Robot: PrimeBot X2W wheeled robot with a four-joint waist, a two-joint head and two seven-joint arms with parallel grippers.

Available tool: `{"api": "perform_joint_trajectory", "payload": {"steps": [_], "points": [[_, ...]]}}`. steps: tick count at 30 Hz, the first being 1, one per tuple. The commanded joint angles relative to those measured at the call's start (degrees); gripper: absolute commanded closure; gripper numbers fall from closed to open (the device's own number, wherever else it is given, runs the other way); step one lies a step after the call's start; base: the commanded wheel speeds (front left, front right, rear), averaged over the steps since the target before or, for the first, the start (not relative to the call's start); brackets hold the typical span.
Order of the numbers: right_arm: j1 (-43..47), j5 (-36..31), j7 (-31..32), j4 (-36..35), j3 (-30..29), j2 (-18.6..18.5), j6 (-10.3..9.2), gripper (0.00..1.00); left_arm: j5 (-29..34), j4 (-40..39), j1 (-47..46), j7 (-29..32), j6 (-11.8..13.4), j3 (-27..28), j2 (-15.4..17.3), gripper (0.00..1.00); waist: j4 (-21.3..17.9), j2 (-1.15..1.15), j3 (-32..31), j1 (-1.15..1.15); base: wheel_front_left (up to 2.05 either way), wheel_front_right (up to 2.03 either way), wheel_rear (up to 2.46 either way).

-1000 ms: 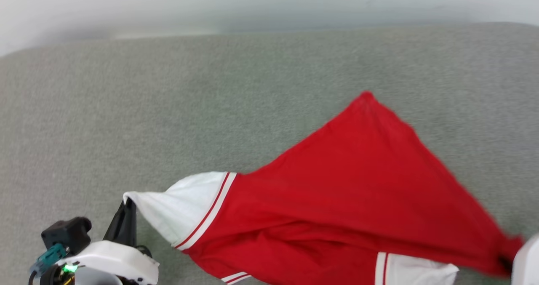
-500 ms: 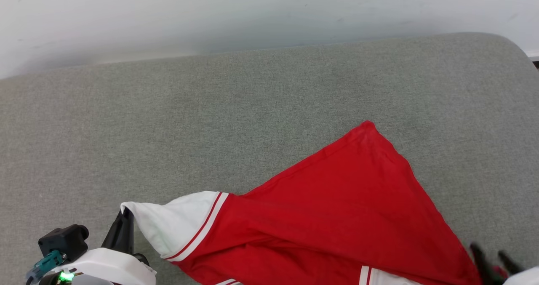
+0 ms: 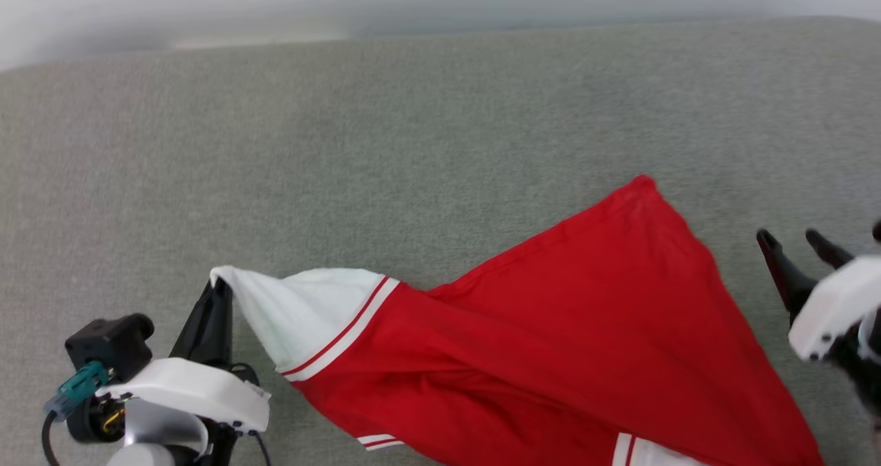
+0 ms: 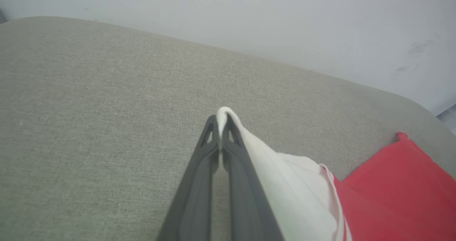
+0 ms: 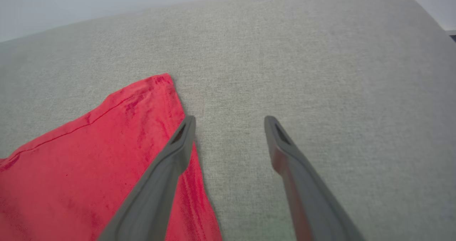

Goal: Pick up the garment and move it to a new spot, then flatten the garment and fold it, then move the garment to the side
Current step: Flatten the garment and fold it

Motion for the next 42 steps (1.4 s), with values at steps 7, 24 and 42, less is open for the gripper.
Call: {"api": "perform_joint_trajectory", "payload": {"steps": [7, 24, 42], "points": [[-16.4, 4.7, 22.6, 2.7, 10.0, -7.9, -0.02, 0.0, 1.2, 0.4, -5.9, -1.7, -1.6, -2.2, -1.8, 1.0, 4.9, 0.0, 7.2, 0.0, 0.0, 0.0, 0.0], [-23.9, 9.0, 36.8, 15.7, 20.6, -7.8, -0.01, 0.53, 1.2, 4.3, -10.9, -4.3, -4.0, -4.0, -3.3, 1.0, 7.3, 0.0, 12.5, 0.0, 0.0, 0.0, 0.0], [-33.6, 4.3, 20.5, 13.5, 17.0, -8.5, -0.03, 1.0, 1.0, 7.0, -23.4, -4.0, -4.8, -0.2, 0.1, 1.0, 3.3, 0.0, 8.1, 0.0, 0.0, 0.0, 0.0]]}}
